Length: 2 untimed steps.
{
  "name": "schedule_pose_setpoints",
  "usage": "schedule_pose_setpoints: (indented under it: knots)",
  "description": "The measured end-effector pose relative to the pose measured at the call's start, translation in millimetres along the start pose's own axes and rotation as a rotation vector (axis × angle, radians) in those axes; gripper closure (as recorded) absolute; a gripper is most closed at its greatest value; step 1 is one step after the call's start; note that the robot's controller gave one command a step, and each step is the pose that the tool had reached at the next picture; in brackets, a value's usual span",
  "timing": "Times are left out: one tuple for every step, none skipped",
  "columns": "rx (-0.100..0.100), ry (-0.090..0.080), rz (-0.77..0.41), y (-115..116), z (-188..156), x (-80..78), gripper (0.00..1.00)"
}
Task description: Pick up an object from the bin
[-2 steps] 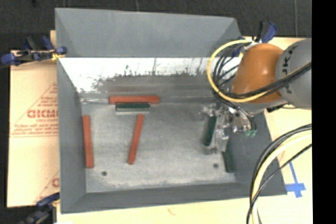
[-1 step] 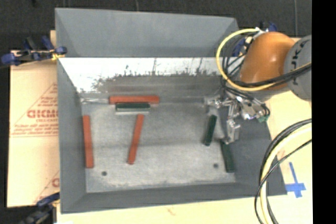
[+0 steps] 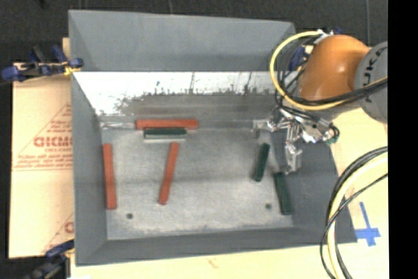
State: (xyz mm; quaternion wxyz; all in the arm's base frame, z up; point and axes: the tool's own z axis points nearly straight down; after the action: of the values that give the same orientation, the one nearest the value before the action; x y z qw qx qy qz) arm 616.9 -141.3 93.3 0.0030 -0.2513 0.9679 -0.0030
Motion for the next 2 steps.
schedule_pose_setpoints:
  knots:
    - [0.001, -0.007, -0.334, 11.6, 19.8, -18.9, 1.00]
    - [0.000, -0.007, -0.333, 11.8, 19.9, -18.9, 1.00]
